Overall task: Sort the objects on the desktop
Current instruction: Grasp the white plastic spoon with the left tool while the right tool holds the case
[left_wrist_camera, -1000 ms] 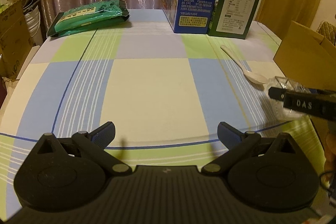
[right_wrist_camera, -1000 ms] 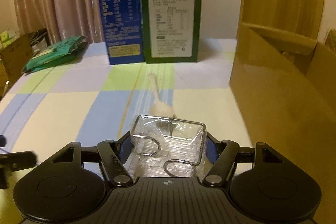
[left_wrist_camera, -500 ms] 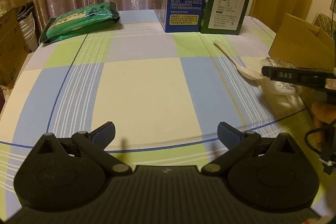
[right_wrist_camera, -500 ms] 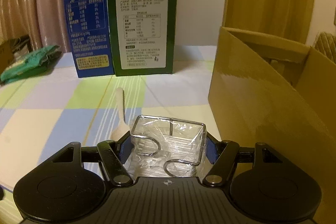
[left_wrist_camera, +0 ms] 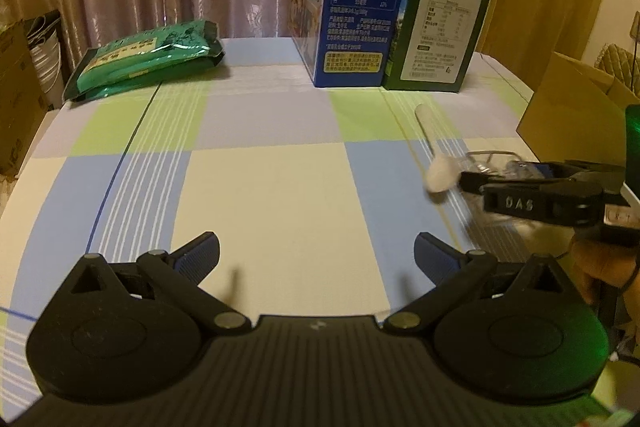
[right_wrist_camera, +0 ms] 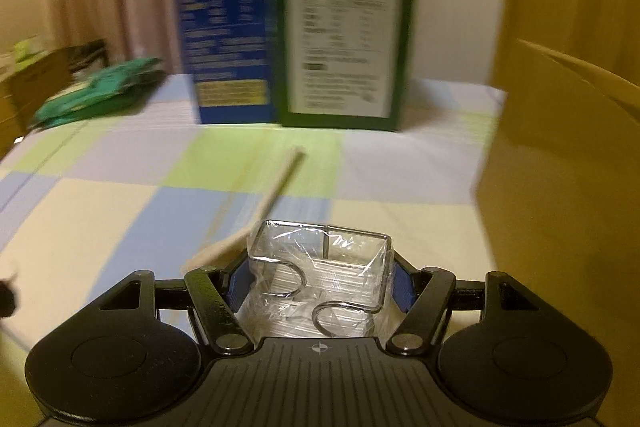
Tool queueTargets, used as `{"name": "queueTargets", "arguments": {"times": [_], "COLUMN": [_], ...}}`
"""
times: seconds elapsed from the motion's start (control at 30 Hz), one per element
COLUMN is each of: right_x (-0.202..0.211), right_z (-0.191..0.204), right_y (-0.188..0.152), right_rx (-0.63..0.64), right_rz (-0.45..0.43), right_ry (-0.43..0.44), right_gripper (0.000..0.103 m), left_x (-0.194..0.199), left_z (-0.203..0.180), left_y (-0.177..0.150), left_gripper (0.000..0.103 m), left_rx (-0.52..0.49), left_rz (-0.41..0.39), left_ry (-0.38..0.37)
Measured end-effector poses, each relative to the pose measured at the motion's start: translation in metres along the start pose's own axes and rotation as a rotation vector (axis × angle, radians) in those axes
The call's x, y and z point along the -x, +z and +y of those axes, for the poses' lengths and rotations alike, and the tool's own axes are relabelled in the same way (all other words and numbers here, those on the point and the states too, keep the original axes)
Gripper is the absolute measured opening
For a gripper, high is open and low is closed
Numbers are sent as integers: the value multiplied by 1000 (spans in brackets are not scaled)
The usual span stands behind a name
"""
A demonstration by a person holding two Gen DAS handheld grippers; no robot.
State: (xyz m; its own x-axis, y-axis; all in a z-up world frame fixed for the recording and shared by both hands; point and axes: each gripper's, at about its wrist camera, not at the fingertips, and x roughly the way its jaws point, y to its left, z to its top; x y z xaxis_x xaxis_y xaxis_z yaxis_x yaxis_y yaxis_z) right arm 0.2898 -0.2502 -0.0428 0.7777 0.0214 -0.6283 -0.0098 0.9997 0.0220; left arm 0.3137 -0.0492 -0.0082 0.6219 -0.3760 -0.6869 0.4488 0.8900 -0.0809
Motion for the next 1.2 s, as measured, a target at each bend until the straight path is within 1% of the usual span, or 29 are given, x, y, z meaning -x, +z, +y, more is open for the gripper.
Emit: {"name": "queueTargets", "arguments": {"times": [0.03, 0.13, 0.27, 0.37, 0.43, 0.57, 0.7, 0.83, 0.93, 0.97, 1.07, 1.1, 1.17, 1.2], "right_x": [1, 4, 8, 10, 13, 15, 16, 16, 14, 14, 12, 11, 10, 10], "right_z": [2, -1, -16, -22, -24, -28, -32, -36, -39, -39, -39, -39, -38, -38], "right_y": [-1, 0, 5, 10, 12, 15, 17, 17, 14, 14, 12, 12, 12, 12], "right_rx": [-3, -45, -130, -179, -187, -217, -240, -252, -256, -254, -253, -250, -246, -245], "right_rz": [-4, -8, -14, -6, -3, 10, 10, 13, 19, 21, 29, 31, 33, 33], "right_ry": [11, -4, -16, -20, -22, -34, -49, -65, -67, -67, -70, -70, -70, -70], "right_gripper": [65, 65, 65, 65, 65, 65, 65, 65, 65, 65, 65, 65, 65, 65], "left_x": [-2, -8, -19, -29, -38, -59, -76, -86, -92, -94, -99, -99, -98, -97], "left_z": [-1, -6, -21, -36, -45, -58, -73, -83, -87, -87, -88, -88, -87, -86], "left_y": [1, 5, 10, 15, 19, 22, 20, 22, 24, 25, 27, 28, 28, 27], "left_gripper": [102, 102, 101, 96, 93, 89, 75, 70, 57, 50, 40, 34, 25, 25], "left_rx": [-5, -23, -90, -158, -198, -205, -244, -261, -273, -272, -270, -267, -261, -257], "left_rz": [-3, -9, -28, -51, -64, -61, -55, -68, -78, -78, -78, -78, -78, -73], "left_ry": [-4, -22, -73, -127, -141, -175, -187, -198, -197, -199, -198, -199, -191, -192]}}
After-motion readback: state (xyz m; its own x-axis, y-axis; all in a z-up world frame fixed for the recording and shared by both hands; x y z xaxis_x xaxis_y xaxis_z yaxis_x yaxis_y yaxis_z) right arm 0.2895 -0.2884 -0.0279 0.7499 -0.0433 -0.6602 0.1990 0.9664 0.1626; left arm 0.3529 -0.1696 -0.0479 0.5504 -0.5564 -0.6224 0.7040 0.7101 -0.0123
